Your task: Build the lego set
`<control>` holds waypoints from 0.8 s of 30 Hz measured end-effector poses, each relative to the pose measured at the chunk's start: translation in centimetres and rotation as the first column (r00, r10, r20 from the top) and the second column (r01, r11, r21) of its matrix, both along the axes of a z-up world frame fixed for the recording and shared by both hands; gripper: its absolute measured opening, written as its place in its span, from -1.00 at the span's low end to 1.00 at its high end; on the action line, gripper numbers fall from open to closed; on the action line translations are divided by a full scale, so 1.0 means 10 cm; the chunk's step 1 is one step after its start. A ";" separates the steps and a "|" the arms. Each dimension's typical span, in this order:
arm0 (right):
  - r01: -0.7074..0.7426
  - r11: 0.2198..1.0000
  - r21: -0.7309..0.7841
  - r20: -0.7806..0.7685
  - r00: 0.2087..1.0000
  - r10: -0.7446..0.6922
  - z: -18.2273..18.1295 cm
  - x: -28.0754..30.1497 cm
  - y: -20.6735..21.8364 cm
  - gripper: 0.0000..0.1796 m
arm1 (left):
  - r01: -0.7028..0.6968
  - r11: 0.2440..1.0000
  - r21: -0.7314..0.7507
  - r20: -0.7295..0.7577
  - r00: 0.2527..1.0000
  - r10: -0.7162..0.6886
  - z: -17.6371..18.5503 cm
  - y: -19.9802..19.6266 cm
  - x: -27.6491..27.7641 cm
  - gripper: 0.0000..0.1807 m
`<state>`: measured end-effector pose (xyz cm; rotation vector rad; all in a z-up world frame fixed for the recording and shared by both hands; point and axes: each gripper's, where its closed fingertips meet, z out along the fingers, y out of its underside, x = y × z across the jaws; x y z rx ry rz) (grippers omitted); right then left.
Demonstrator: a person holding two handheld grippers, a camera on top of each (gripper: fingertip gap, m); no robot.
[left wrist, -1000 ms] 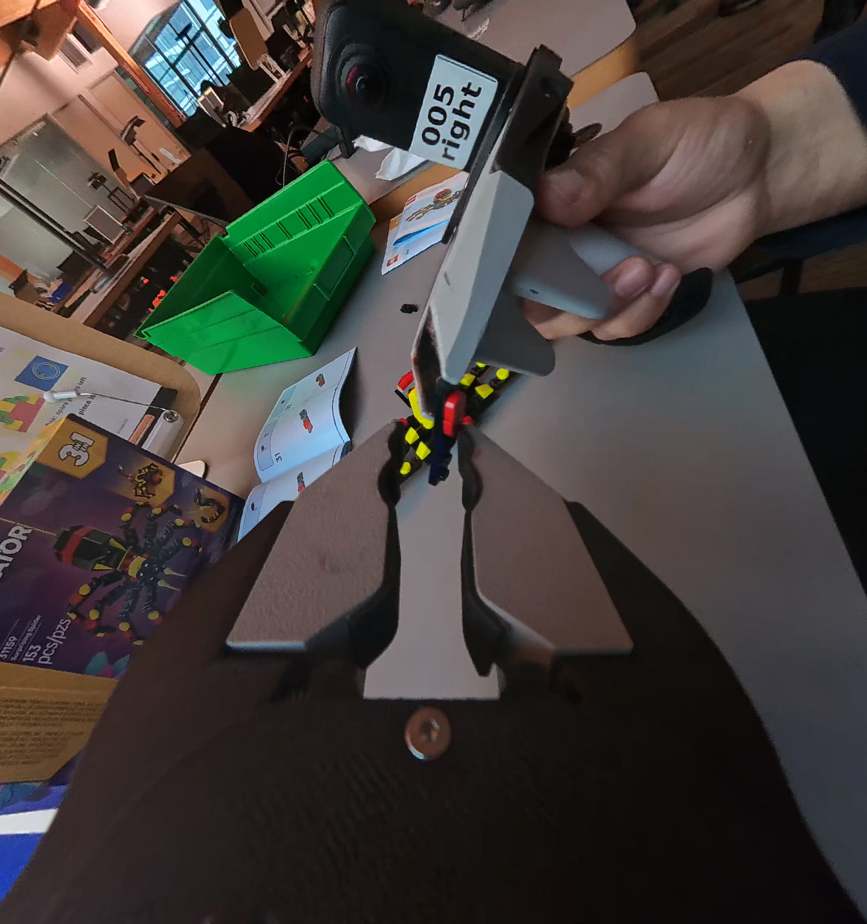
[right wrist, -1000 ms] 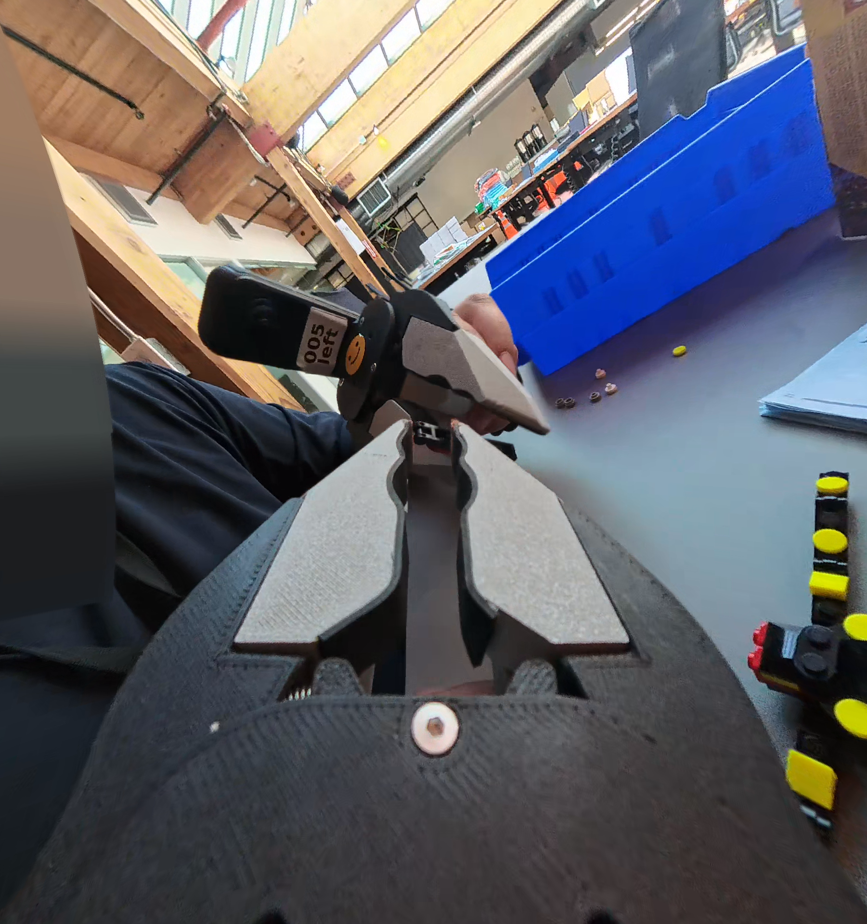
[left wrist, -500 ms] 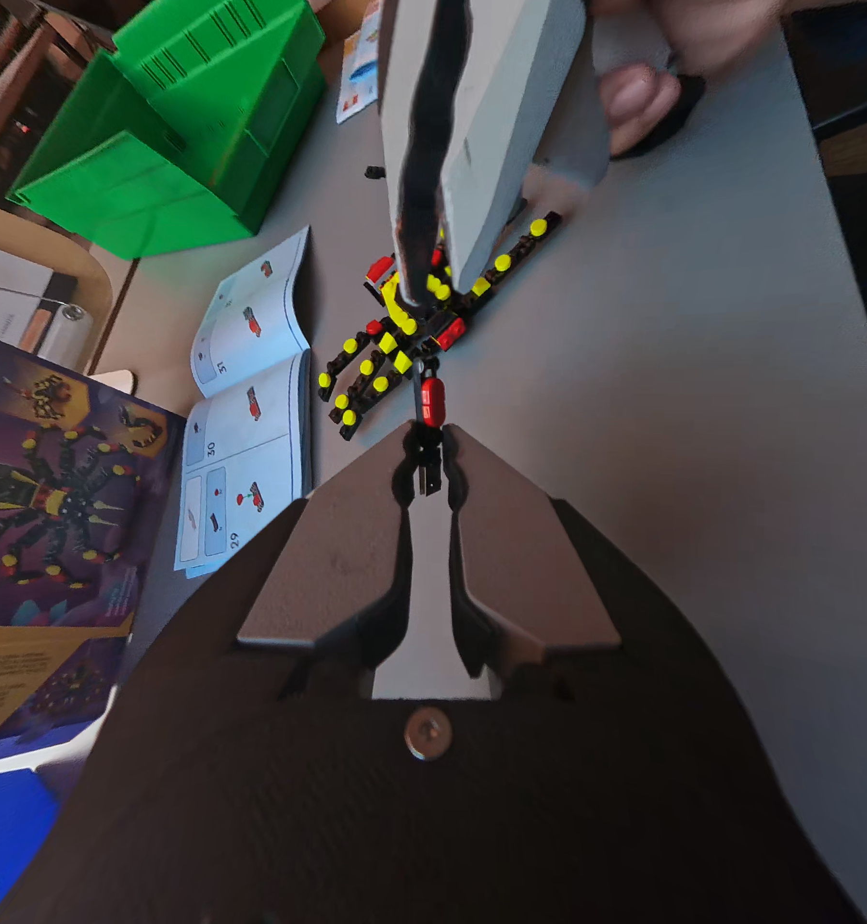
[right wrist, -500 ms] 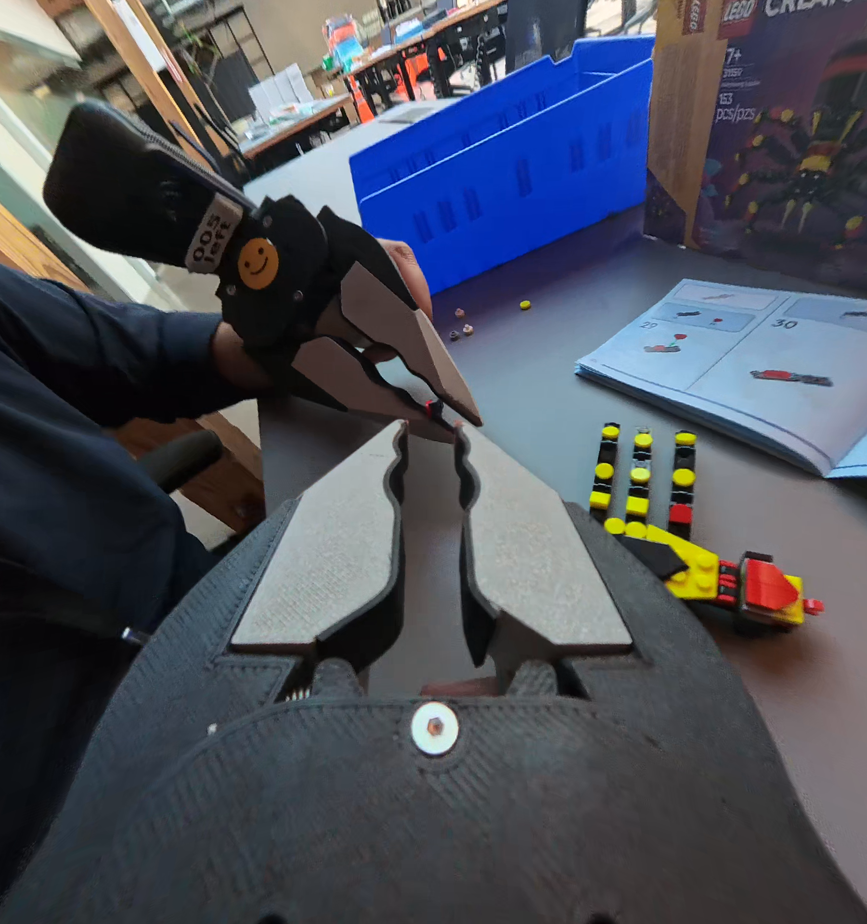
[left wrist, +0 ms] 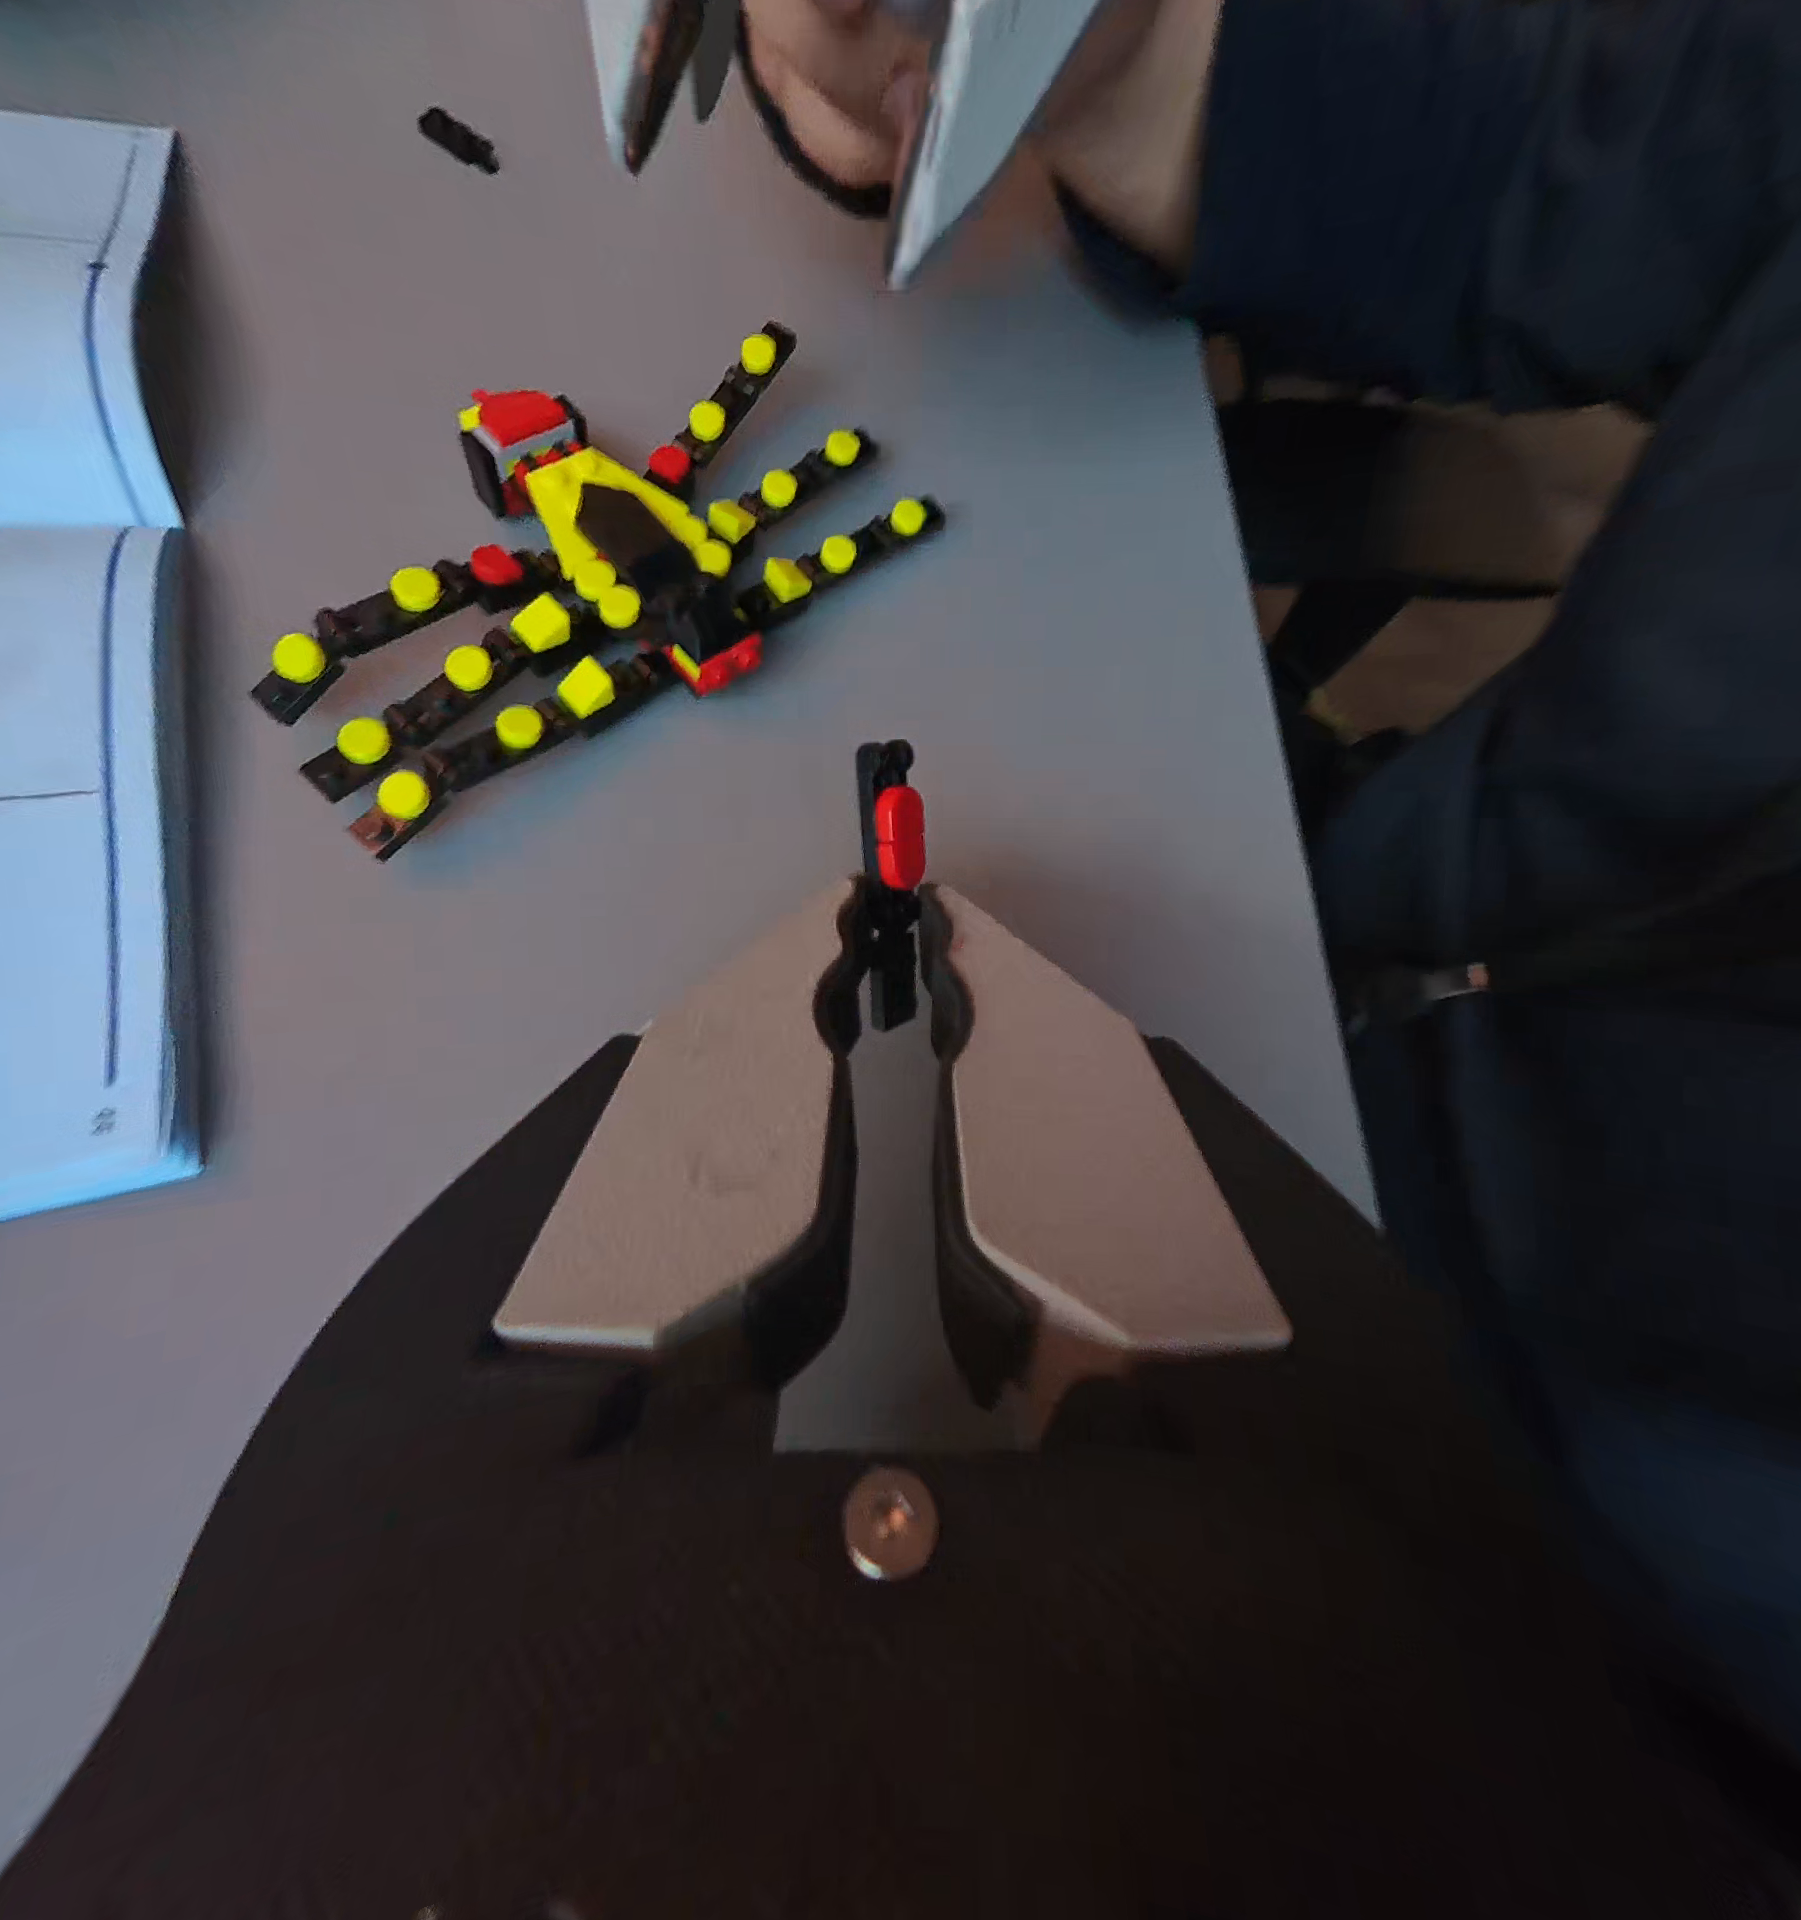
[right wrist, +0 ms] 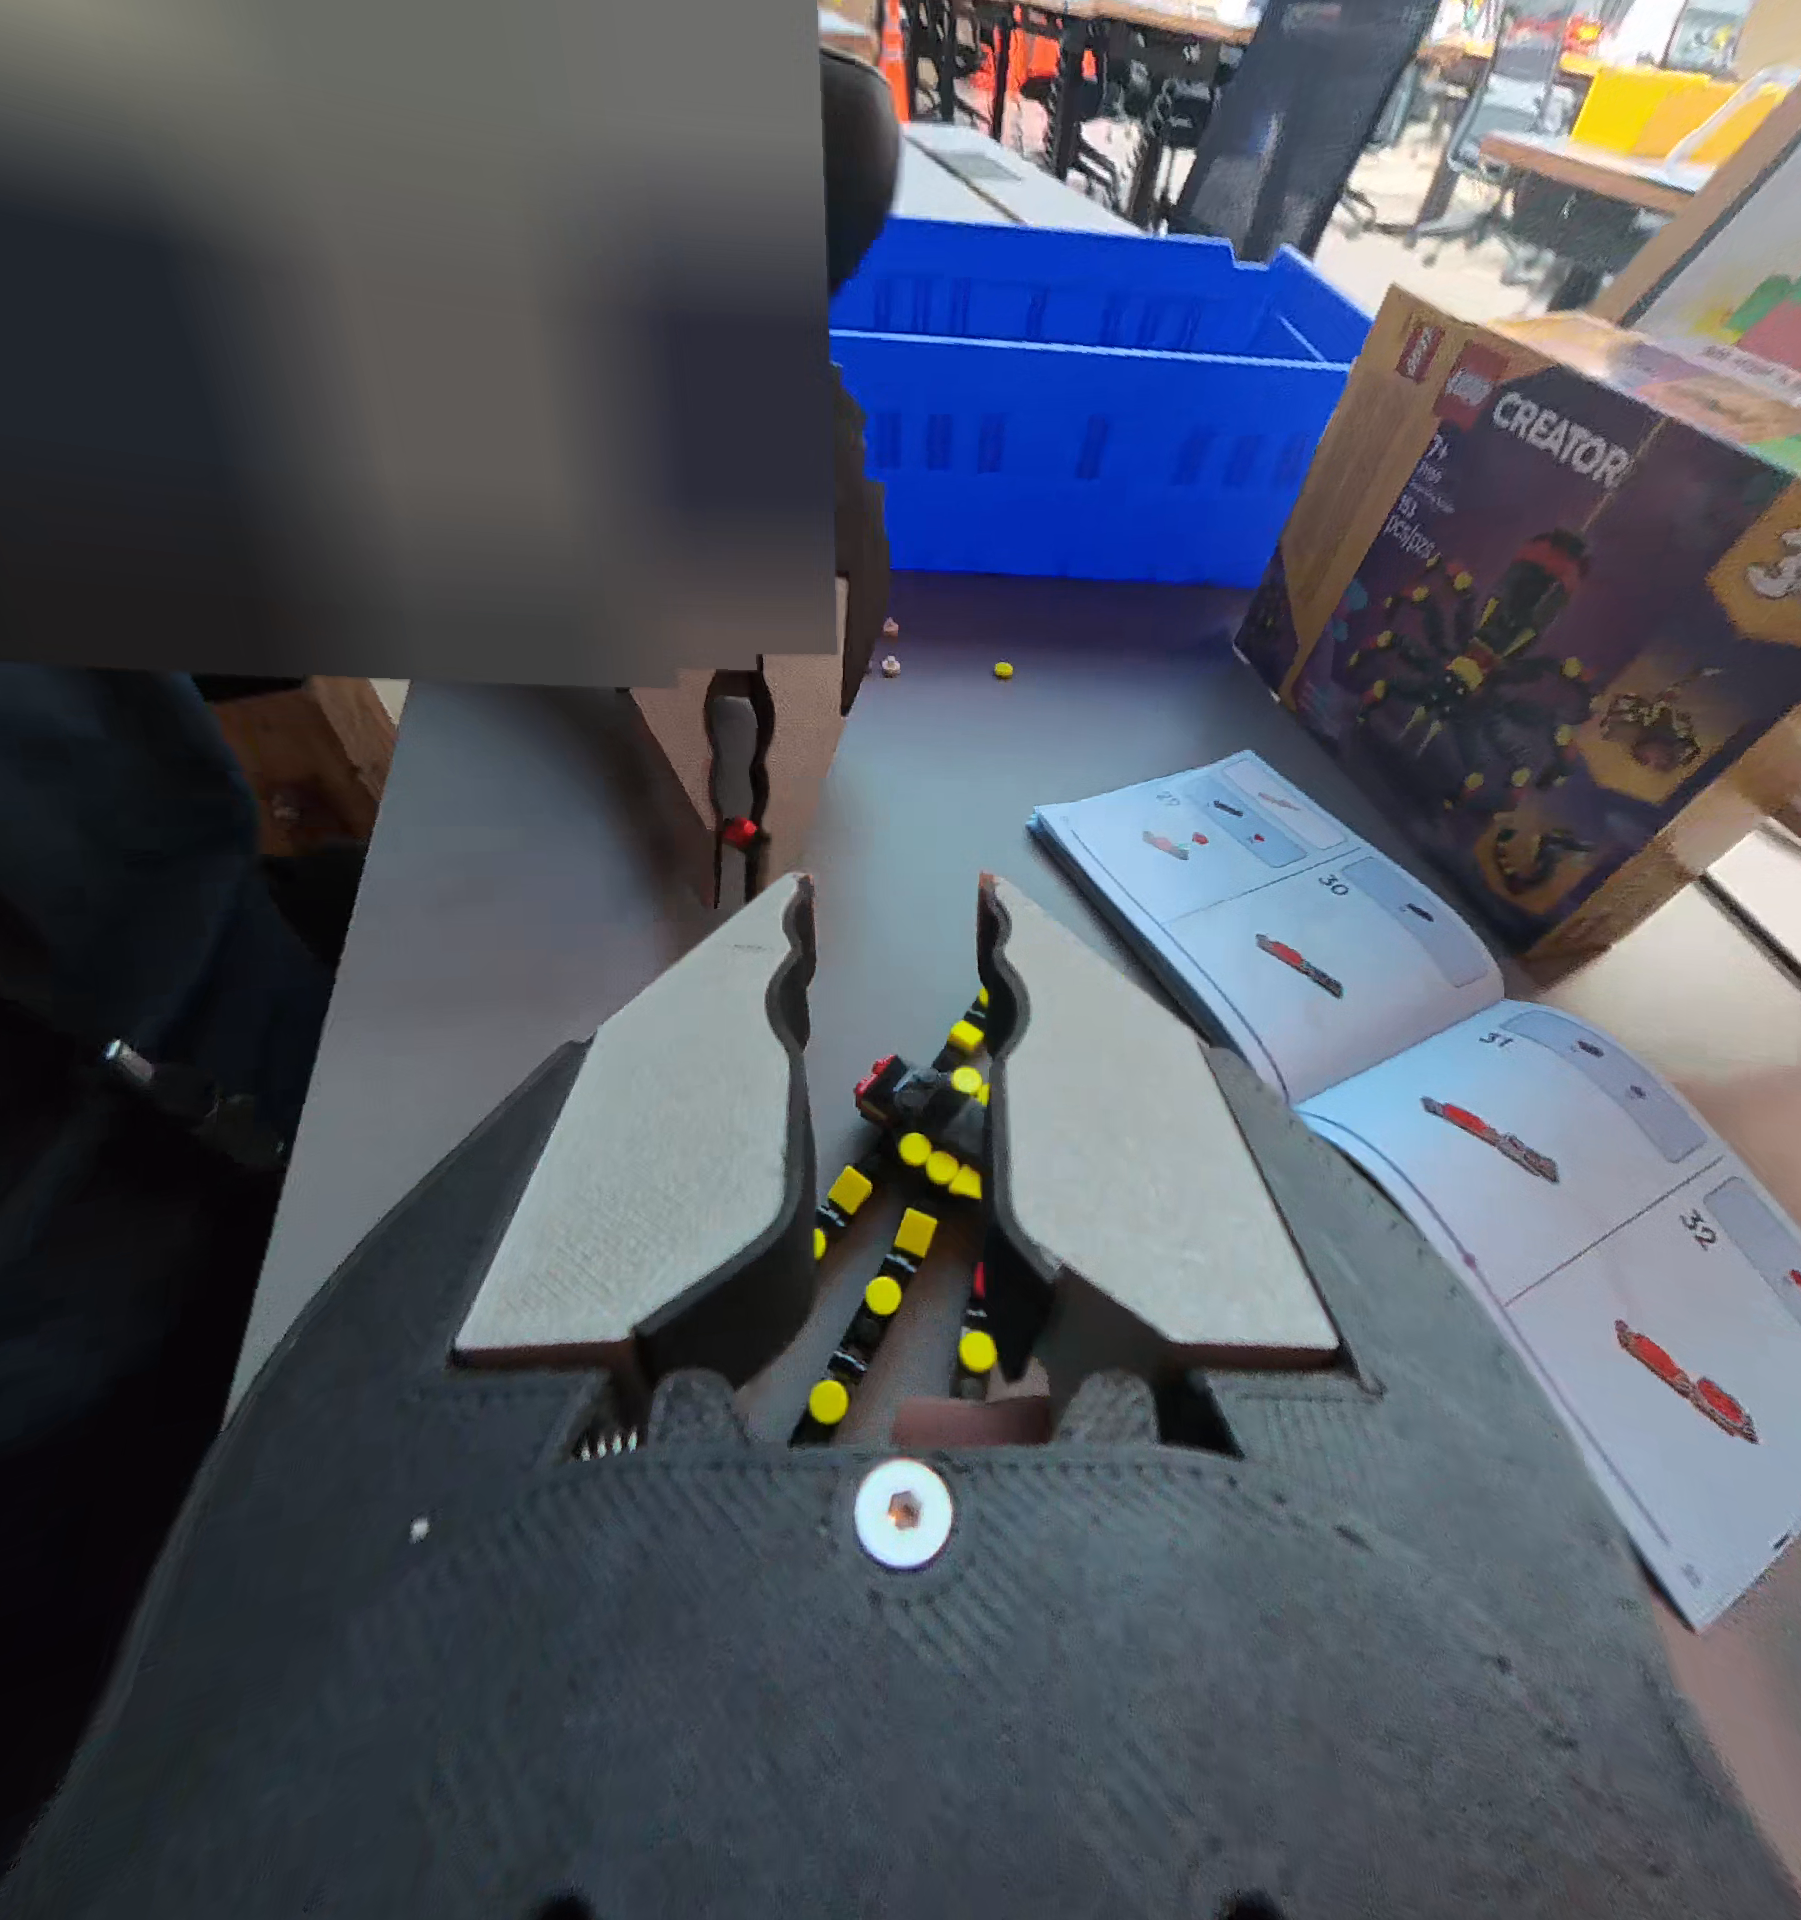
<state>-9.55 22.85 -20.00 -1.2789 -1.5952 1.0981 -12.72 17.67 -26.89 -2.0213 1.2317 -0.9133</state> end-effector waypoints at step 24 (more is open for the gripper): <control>-0.340 0.938 0.072 0.015 0.940 0.340 -0.19 0.24 -0.42 -0.65 | 0.230 0.800 -0.554 0.364 0.931 -0.015 0.35 -0.12 0.59 -0.94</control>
